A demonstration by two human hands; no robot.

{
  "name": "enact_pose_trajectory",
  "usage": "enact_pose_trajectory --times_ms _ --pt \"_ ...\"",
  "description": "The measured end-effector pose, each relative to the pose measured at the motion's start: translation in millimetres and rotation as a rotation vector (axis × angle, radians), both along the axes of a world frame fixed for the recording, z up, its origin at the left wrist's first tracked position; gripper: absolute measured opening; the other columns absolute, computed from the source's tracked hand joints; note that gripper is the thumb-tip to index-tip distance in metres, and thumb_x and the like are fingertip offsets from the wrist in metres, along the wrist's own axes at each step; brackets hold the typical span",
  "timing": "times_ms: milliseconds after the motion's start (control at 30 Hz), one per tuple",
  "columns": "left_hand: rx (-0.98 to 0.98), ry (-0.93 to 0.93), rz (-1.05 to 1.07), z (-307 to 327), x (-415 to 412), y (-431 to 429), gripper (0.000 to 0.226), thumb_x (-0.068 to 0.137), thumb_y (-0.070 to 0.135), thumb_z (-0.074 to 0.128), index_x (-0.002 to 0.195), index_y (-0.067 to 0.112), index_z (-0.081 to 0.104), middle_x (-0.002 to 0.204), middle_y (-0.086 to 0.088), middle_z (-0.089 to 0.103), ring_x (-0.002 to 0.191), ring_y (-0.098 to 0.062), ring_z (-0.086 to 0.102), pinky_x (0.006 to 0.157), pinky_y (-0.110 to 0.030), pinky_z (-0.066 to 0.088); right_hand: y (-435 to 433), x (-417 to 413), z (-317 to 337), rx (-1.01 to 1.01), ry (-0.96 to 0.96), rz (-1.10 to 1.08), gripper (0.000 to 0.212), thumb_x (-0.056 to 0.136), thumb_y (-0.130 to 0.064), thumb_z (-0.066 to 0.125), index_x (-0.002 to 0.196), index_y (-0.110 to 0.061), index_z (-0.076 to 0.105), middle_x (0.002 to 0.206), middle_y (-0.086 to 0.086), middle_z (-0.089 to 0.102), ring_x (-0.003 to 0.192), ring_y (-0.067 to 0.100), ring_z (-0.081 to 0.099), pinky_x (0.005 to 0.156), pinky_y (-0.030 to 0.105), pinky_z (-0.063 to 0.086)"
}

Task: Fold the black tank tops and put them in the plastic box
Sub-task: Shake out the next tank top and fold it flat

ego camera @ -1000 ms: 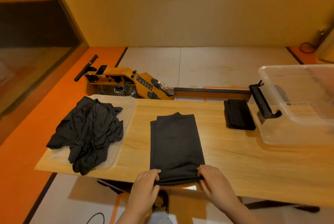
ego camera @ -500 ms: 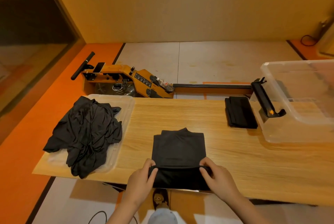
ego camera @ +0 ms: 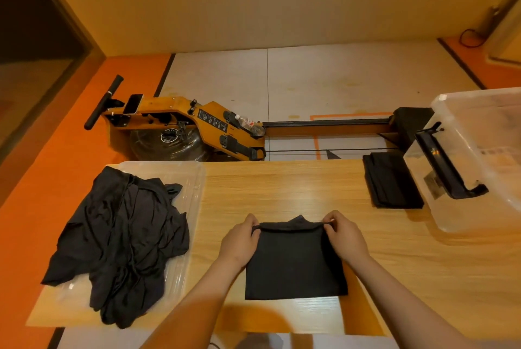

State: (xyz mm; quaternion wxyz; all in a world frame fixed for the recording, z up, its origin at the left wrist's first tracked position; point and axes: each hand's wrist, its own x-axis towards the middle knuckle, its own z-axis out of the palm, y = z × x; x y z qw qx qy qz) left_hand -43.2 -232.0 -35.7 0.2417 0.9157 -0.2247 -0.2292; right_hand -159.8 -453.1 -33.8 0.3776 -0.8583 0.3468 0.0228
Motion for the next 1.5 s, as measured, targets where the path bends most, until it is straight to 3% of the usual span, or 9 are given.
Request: enact_pose_trajectory --times_ms 233,367,433,533,800,1000,1133,1233,1500 --pt "0.023 -0.177 0.111 -9.3 -2.6 -5.9 0.015 0.1 0.031 0.045 0.102 0.016 0.049 0.089 0.001 0.058 0.08 -0.018 0.057 0.063 -0.034 0.047 11.6 0.1 -9.7 -0.267 -0.073 -0.061 0.015 0.088 -0.008 0.059 0.102 -0.016 0.058 0.097 0.001 0.061 0.086 0.018 0.056 0.067 0.033 0.049" --pt "0.114 -0.488 -0.144 -13.8 -42.1 -21.8 0.042 0.088 0.035 0.044 0.111 0.012 0.069 0.114 -0.007 0.066 0.1 -0.024 0.063 0.082 -0.036 0.053 31.7 -12.9 -19.9 -0.638 -0.248 0.427 0.024 0.073 -0.011 0.066 0.097 -0.012 0.065 0.113 0.01 0.062 0.107 0.026 0.056 0.088 0.039 0.05" --pt "0.121 -0.424 -0.257 -21.0 -70.1 -28.6 0.057 0.084 0.04 0.037 0.122 0.01 0.065 0.128 -0.011 0.062 0.12 -0.026 0.055 0.105 -0.04 0.037 45.4 -22.5 -32.6 -0.624 -0.211 0.589 0.034 0.08 -0.023 0.052 0.11 -0.016 0.067 0.131 0.006 0.058 0.126 0.022 0.044 0.109 0.039 0.032" --pt "0.194 -0.303 -0.258 -38.8 -89.2 -19.7 0.074 0.087 0.047 0.038 0.148 0.005 0.03 0.15 -0.011 0.037 0.143 -0.025 0.023 0.115 -0.04 0.012 48.2 -33.1 -48.9 -0.584 -0.066 0.654 0.051 0.09 -0.039 0.042 0.138 -0.023 0.049 0.15 -0.001 0.039 0.141 0.018 0.027 0.115 0.037 0.012" --pt "0.262 -0.328 -0.469 -42.5 -62.9 -1.2 0.075 0.081 0.049 0.045 0.147 0.015 0.036 0.153 -0.006 0.037 0.148 -0.018 0.012 0.112 -0.04 0.017 67.5 -41.0 -48.3 -0.524 0.138 0.533 0.06 0.099 -0.053 0.018 0.149 -0.021 0.029 0.154 0.005 0.033 0.145 0.025 0.018 0.112 0.05 0.012" --pt "0.285 -0.365 -0.718 -13.5 -18.1 -3.6 0.061 0.09 0.024 0.043 0.15 0.022 0.03 0.162 0.006 0.01 0.149 -0.011 0.004 0.119 -0.037 -0.007 107.0 -63.0 -58.5 -0.581 0.051 0.472 0.071 0.096 -0.062 0.01 0.149 -0.017 0.025 0.151 0.016 0.034 0.14 0.034 0.025 0.11 0.053 0.016" --pt "0.262 -0.444 -0.507 -2.4 -28.5 -31.0 0.047 0.097 0.016 0.036 0.144 0.015 0.041 0.161 0.002 0.015 0.149 -0.012 0.007 0.121 -0.035 -0.004 117.3 -47.8 -31.7 -0.529 0.026 0.435 0.052 0.085 -0.048 0.033 0.107 -0.021 0.072 0.11 0.01 0.069 0.1 0.029 0.064 0.081 0.039 0.054" --pt "0.189 -0.424 -0.236 -19.5 -68.2 -27.3 0.05 0.092 0.022 0.029 0.135 0.012 0.053 0.153 -0.006 0.035 0.142 -0.02 0.032 0.114 -0.039 0.018 107.3 -38.8 -24.8 -0.555 -0.072 0.392 0.036 0.084 -0.033 0.037 0.086 -0.021 0.071 0.093 0.001 0.067 0.088 0.021 0.065 0.083 0.031 0.047" --pt "0.203 -0.33 0.008 -50.0 -118.0 -14.6 0.064 0.101 0.044 -0.002 0.149 0.003 0.007 0.158 -0.016 0.006 0.146 -0.027 0.01 0.116 -0.04 0.009 72.4 -25.1 -40.4 -0.583 -0.047 0.6 0.055 0.088 -0.03 0.034 0.139 -0.02 0.05 0.147 0.003 0.045 0.138 0.022 0.036 0.111 0.039 0.017"
